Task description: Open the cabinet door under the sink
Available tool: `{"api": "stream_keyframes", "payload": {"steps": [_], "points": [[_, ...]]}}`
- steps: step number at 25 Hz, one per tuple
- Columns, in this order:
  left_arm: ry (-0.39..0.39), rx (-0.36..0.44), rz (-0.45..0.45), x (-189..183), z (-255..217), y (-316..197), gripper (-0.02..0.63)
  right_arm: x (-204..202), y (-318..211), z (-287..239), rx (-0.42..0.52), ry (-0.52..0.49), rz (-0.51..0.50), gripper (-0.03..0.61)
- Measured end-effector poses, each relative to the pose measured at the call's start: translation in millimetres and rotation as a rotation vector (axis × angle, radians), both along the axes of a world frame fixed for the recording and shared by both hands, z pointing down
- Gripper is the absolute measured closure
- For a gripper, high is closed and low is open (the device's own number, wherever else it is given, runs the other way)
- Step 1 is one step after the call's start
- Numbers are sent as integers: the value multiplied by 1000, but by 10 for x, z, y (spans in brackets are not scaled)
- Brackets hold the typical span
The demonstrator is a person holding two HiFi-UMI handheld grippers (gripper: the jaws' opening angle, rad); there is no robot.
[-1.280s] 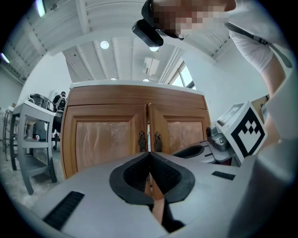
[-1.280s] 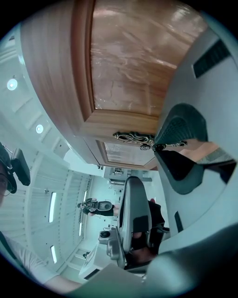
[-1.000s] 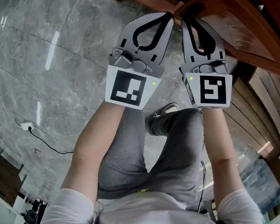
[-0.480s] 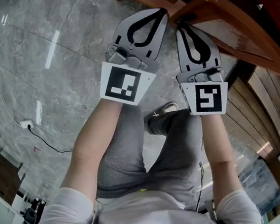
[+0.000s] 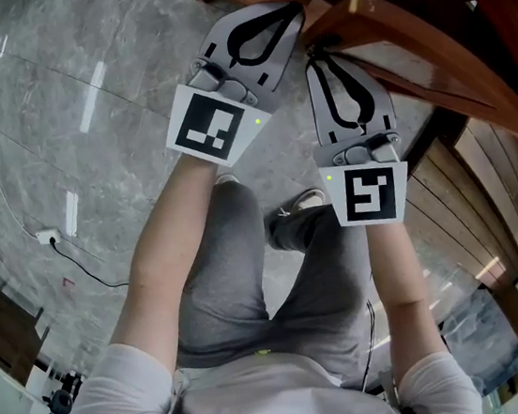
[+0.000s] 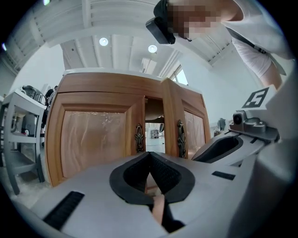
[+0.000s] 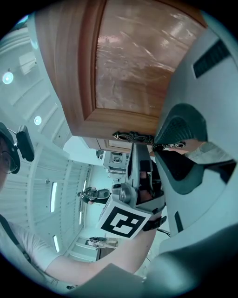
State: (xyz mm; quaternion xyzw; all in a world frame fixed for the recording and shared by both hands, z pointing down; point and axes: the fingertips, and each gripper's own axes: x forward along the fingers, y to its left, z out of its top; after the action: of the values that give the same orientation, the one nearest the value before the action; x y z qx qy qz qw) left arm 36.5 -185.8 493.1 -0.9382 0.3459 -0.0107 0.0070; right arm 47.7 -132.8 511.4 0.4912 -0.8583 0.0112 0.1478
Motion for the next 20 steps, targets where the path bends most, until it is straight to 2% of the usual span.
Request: {"api": "stream_keyframes", "payload": {"steps": [4, 8, 12, 20], "points": [[21, 11, 55, 30, -25, -22, 603, -11, 36, -13, 6, 2, -17, 514], [-30, 56, 131, 140, -5, 10, 603, 3, 48, 0, 1, -7, -16, 514], [-46, 72, 114, 177, 56, -3, 603, -1, 86, 11, -6, -15, -21, 514], [1, 63, 124, 135, -16, 142, 604, -34, 283, 5, -51, -29, -39, 514]]}}
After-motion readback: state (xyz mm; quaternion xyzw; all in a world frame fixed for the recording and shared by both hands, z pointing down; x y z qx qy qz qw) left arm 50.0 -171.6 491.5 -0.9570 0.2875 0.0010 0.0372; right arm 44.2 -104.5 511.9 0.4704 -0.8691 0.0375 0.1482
